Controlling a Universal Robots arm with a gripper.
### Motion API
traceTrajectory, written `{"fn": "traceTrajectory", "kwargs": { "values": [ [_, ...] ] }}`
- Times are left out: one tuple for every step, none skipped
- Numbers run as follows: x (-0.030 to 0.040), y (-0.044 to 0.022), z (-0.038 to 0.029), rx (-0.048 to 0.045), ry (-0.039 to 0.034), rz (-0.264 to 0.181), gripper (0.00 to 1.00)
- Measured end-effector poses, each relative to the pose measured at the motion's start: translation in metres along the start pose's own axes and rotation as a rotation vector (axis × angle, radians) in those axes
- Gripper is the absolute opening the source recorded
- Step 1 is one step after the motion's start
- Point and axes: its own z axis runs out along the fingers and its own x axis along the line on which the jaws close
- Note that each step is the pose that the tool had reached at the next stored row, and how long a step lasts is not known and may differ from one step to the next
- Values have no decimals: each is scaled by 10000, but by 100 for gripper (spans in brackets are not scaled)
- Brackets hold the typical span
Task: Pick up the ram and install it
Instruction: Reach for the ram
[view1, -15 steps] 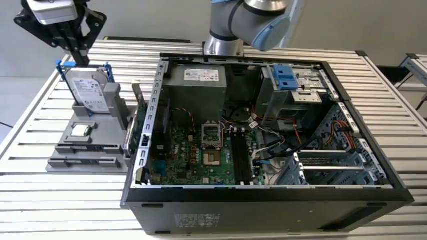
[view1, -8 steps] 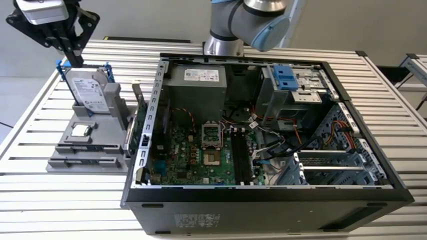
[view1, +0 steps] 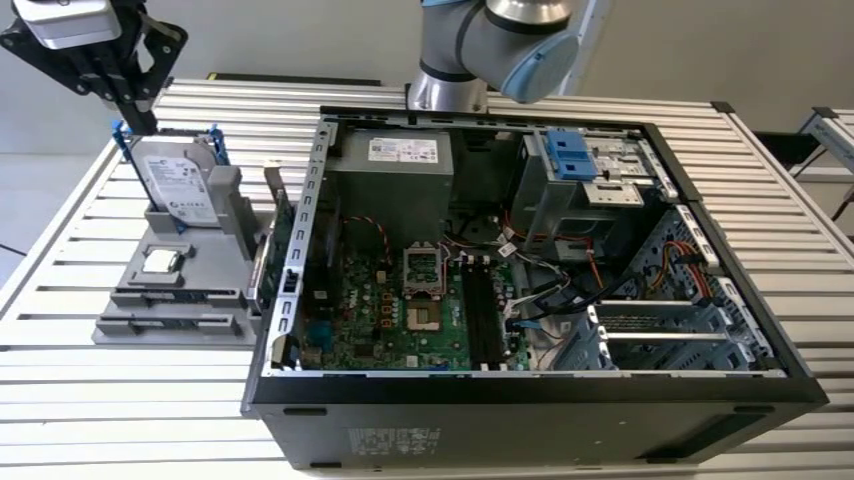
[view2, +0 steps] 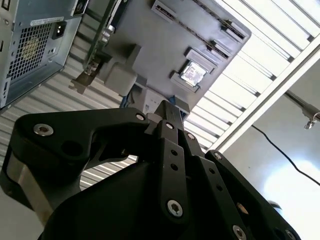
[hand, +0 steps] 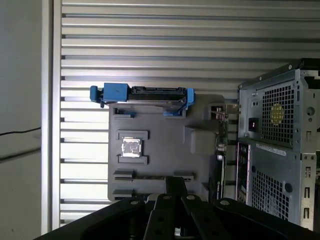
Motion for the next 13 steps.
{"fn": "traceTrajectory", "kwargs": {
  "values": [
    [10,0,0,0,0,0,0],
    [20,0,0,1,1,1,0],
    [28,0,1,1,1,0,0],
    [36,0,1,0,0,1,0],
    [45,0,2,0,0,0,0],
    [53,0,2,0,0,0,0],
    [61,0,3,0,0,0,0],
    [69,0,3,0,0,0,0],
    [77,0,3,0,0,1,0],
    [85,0,3,1,1,0,0],
    [93,0,3,0,1,0,0],
    [102,0,4,0,0,0,0],
    [110,0,5,0,0,0,0]
  ]
}}
